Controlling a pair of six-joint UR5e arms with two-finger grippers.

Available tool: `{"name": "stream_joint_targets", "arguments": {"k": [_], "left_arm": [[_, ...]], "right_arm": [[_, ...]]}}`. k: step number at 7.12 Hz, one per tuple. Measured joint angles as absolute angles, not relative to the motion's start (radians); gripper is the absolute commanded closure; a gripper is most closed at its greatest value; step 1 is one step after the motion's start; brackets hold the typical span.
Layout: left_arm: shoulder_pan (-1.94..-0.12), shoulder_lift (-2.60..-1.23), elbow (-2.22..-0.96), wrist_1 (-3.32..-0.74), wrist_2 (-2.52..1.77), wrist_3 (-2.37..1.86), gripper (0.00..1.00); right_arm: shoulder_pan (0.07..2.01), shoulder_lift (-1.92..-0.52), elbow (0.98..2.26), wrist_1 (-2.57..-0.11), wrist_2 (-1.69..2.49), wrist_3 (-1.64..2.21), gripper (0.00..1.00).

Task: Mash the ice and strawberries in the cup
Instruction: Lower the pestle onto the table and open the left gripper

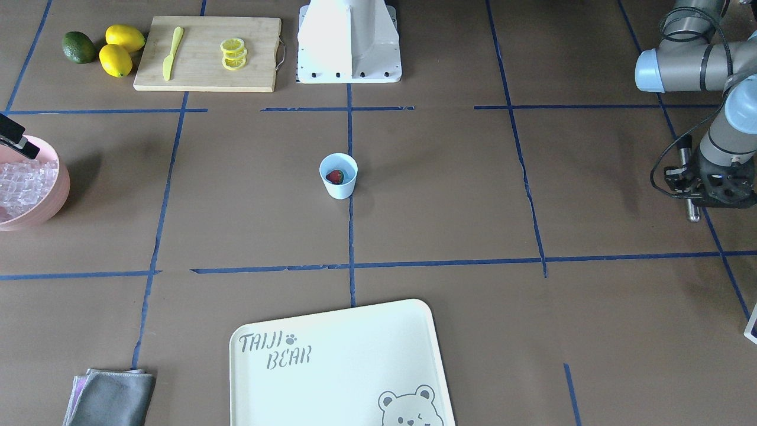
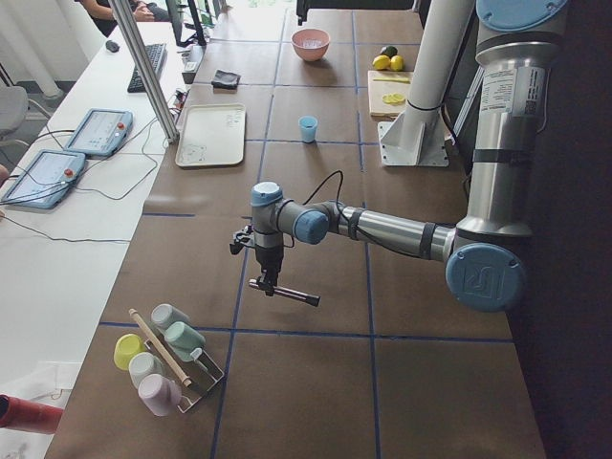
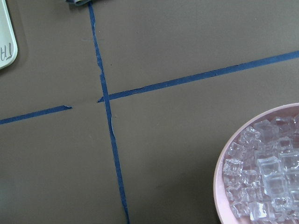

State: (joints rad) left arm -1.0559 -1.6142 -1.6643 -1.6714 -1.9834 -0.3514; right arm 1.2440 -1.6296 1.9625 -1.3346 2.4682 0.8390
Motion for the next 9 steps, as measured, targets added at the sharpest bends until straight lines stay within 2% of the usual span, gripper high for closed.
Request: {"name": "stream_joint_targets", "arguments": {"k": [3, 6, 7, 8, 9], "left_arm": [[-1.055, -1.625, -1.638, -1.66, -2.094, -0.437, 1.0], [-1.055, -1.625, -1.526, -1.791, -2.099, -0.519, 1.0], [-1.054, -1.625, -1.512, -1.815, -2.098, -0.541, 0.92], [-1.055, -1.625, -1.505, -1.825, -2.098, -0.55, 0.72], [-1.055, -1.624, -1.501, -1.829, -2.097, -0.554, 0.29]], "right_arm": [[1.244, -1.628, 1.961, -1.335, 2.468, 0.838, 0.0], [1.244, -1.629, 1.963, -1.335, 2.468, 0.839, 0.0], [1.244, -1.63, 1.964, -1.335, 2.468, 0.839, 0.0], [1.244, -1.63, 1.964, -1.335, 2.468, 0.839, 0.0], [1.244, -1.63, 1.965, -1.335, 2.468, 0.839, 0.0]]}}
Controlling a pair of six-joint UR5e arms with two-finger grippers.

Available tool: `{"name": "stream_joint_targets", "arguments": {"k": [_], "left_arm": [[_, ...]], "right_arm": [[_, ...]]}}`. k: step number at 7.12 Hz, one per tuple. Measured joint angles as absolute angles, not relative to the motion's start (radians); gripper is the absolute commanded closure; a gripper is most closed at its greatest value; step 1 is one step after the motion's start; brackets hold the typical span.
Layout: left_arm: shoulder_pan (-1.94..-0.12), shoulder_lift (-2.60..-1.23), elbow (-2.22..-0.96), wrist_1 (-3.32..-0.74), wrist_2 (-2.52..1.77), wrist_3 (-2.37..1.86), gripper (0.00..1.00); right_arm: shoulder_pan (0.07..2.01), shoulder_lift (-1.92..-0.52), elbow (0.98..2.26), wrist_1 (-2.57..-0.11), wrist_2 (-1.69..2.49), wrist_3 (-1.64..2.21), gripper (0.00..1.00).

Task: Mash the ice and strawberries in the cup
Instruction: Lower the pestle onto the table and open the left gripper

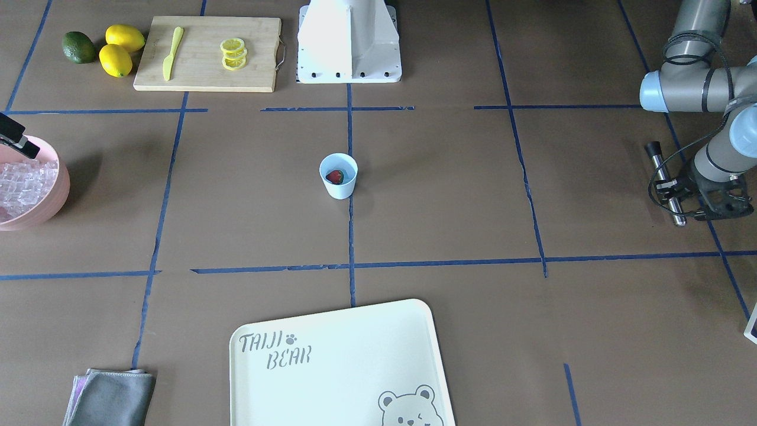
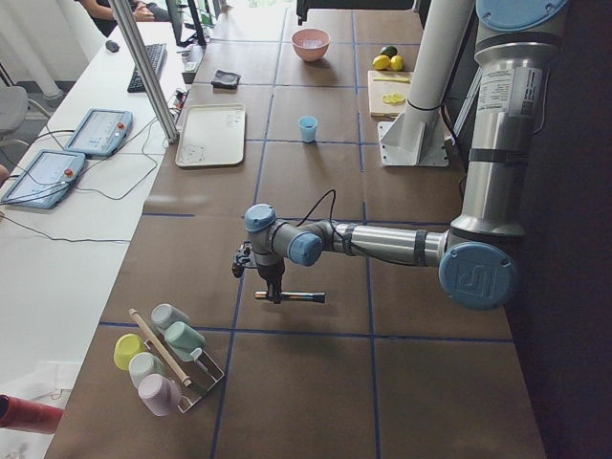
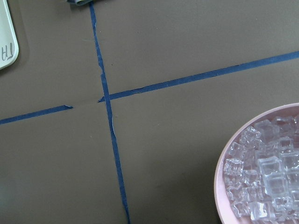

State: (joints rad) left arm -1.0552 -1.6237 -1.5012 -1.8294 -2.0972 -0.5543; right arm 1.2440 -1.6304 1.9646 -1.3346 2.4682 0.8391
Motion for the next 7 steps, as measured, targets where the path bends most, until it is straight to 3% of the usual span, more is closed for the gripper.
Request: {"name": "stream_joint_targets", "arguments": {"k": [1, 5, 7], "left_arm": [[-1.055, -1.623, -1.502, -1.831, -2.097, -0.555, 0.0], [-1.066, -1.622, -1.573, -1.827, -2.101, -0.515, 0.0], [-1.18, -1.631, -1.668, -1.714, -2.195, -0.355, 0.0]], "right_arm": [[1.244, -1.631, 1.964, -1.335, 2.468, 0.839, 0.0], [1.249, -1.62, 1.966, -1.339, 2.475, 0.839, 0.0], [1.279, -1.6, 1.955, -1.353, 2.481, 0.823, 0.0]]}}
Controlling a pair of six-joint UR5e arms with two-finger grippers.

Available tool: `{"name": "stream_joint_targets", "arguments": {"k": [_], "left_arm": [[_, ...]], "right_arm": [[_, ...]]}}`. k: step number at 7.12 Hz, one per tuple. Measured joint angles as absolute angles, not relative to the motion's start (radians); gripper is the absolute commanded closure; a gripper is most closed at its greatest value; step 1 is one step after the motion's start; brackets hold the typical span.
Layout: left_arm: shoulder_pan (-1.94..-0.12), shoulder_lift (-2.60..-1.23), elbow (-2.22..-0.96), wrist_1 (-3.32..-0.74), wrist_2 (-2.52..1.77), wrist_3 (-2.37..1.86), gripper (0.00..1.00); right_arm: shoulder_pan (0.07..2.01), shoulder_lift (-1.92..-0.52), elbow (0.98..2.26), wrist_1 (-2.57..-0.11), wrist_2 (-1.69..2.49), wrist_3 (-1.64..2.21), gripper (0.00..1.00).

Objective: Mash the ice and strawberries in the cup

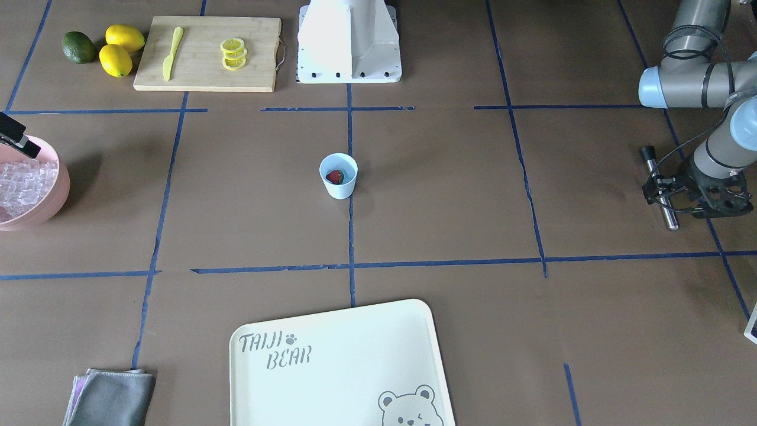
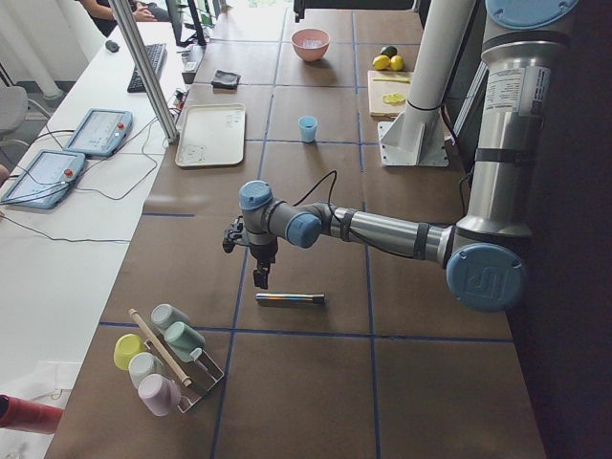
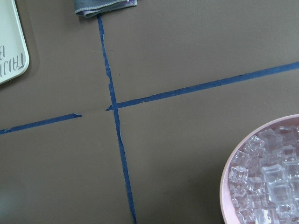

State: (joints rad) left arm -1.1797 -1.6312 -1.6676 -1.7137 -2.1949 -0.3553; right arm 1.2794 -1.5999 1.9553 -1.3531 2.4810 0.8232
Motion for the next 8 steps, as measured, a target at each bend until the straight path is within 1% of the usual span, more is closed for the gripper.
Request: {"name": "stream_joint_targets", "arguments": {"k": [1, 2, 3, 4, 5, 6, 7, 8], "left_arm": [[-1.254, -1.636, -1.738, -1.599, -2.249, -0.262, 0.0], [-1.319, -1.639, -1.828, -1.462, -2.275, -0.179, 0.0], [-1.375, -1.639, -1.905, -1.34, -2.289, -0.104, 0.0], [-1.422, -1.634, -1.945, -1.267, -2.315, -0.034, 0.0], [-1.459, -1.615, -1.953, -1.237, -2.354, 0.044, 0.0], [-1.497, -1.585, -1.926, -1.229, -2.4, 0.116, 0.0], [-1.542, -1.565, -1.853, -1.251, -2.453, 0.186, 0.0], [-1.59, -1.56, -1.753, -1.305, -2.499, 0.267, 0.0]], "right_arm": [[1.305, -1.595, 1.942, -1.378, 2.482, 0.754, 0.0], [1.345, -1.579, 1.931, -1.457, 2.482, 0.628, 0.0], [1.393, -1.543, 1.926, -1.587, 2.478, 0.475, 0.0], [1.445, -1.505, 1.92, -1.725, 2.466, 0.315, 0.0], [1.496, -1.471, 1.913, -1.85, 2.45, 0.168, 0.0], [1.531, -1.453, 1.905, -1.934, 2.43, 0.057, 0.0], [1.544, -1.446, 1.88, -1.976, 2.401, -0.029, 0.0], [1.548, -1.448, 1.845, -1.992, 2.374, -0.086, 0.0]]}}
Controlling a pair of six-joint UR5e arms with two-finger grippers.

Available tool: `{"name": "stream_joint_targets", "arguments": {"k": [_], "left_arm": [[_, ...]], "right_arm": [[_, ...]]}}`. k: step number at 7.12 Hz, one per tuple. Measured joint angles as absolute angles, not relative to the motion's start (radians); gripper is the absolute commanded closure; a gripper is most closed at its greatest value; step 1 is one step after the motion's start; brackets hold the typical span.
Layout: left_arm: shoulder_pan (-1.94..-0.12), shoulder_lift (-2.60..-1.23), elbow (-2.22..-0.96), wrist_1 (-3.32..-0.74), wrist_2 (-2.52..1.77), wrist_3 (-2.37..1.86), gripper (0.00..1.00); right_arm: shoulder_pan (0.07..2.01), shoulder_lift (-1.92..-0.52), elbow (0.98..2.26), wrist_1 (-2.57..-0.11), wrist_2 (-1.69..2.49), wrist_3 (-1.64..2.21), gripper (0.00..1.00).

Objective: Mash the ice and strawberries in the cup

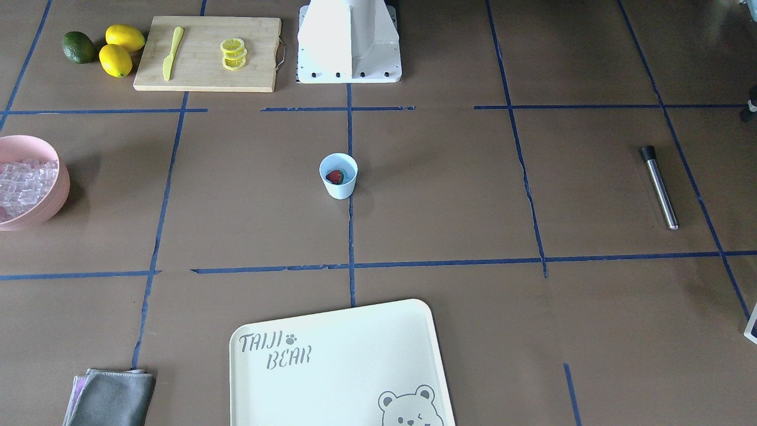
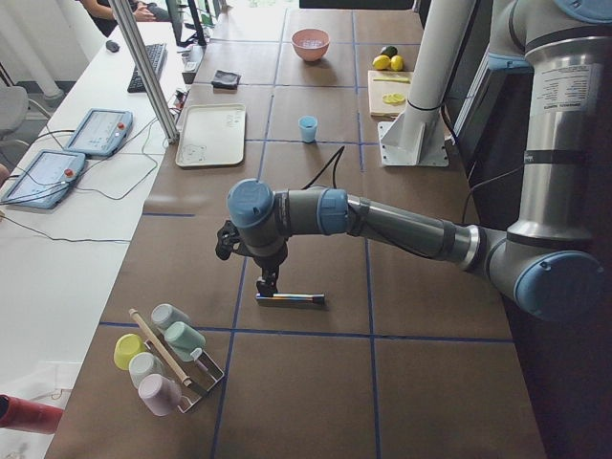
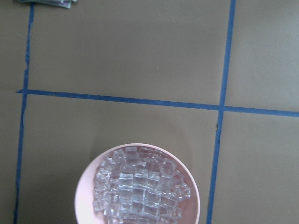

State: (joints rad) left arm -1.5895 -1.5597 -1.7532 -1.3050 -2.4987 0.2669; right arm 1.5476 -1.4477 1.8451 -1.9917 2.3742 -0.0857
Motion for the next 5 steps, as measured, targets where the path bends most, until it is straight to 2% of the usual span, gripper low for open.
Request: {"name": "stream_joint_targets", "arguments": {"k": [2, 5], "left_arm": [[-1.643, -1.571, -1.641, -1.38, -2.503, 0.321, 0.0], [-1.65, -1.596, -1.626, -1.394, -2.403, 0.252, 0.0]], "right_arm": [[1.548, -1.494, 1.801, -1.988, 2.357, -0.12, 0.0], [1.548, -1.57, 1.799, -1.977, 2.359, -0.124, 0.0]]}}
